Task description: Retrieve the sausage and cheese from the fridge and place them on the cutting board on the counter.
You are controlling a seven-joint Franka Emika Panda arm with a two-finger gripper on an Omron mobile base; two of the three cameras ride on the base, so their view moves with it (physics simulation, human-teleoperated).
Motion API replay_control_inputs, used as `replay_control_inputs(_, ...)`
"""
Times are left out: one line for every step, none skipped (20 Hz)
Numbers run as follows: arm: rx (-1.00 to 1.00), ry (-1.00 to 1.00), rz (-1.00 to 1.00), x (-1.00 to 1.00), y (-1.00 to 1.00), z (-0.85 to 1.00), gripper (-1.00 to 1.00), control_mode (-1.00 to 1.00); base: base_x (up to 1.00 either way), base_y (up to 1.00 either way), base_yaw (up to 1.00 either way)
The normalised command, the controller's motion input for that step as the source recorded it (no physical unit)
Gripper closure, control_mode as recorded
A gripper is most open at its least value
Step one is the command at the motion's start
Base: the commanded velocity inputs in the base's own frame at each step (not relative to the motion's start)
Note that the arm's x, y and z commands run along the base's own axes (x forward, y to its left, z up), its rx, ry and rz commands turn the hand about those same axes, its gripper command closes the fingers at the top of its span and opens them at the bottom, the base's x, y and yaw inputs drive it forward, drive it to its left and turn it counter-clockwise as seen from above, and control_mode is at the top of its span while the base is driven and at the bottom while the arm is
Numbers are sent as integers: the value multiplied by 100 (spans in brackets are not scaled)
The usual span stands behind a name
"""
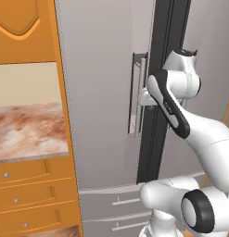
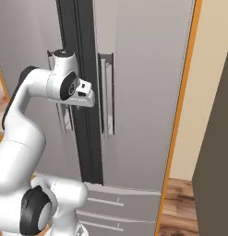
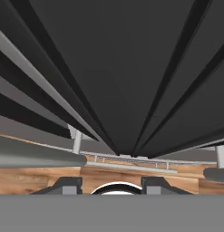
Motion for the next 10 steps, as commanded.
replay_control_inputs(0,0,0,0,0,0,-100,100,0,0,0)
replay_control_inputs(0,0,0,0,0,0,-100,100,-9,0,0)
replay_control_inputs(0,0,0,0,0,0,-100,100,-24,0,0)
replay_control_inputs(0,0,0,0,0,0,-100,100,-29,-6,0)
replay_control_inputs(0,0,0,0,0,0,-100,100,-35,-14,0)
replay_control_inputs(0,0,0,0,0,0,-100,100,-41,-19,0)
replay_control_inputs(0,0,0,0,0,0,-100,100,-42,-16,0)
replay_control_inputs(0,0,0,0,0,0,-100,100,-43,-16,0)
replay_control_inputs(0,0,0,0,0,0,-100,100,-51,-19,0)
replay_control_inputs(0,0,0,0,0,0,-100,100,-56,-20,0)
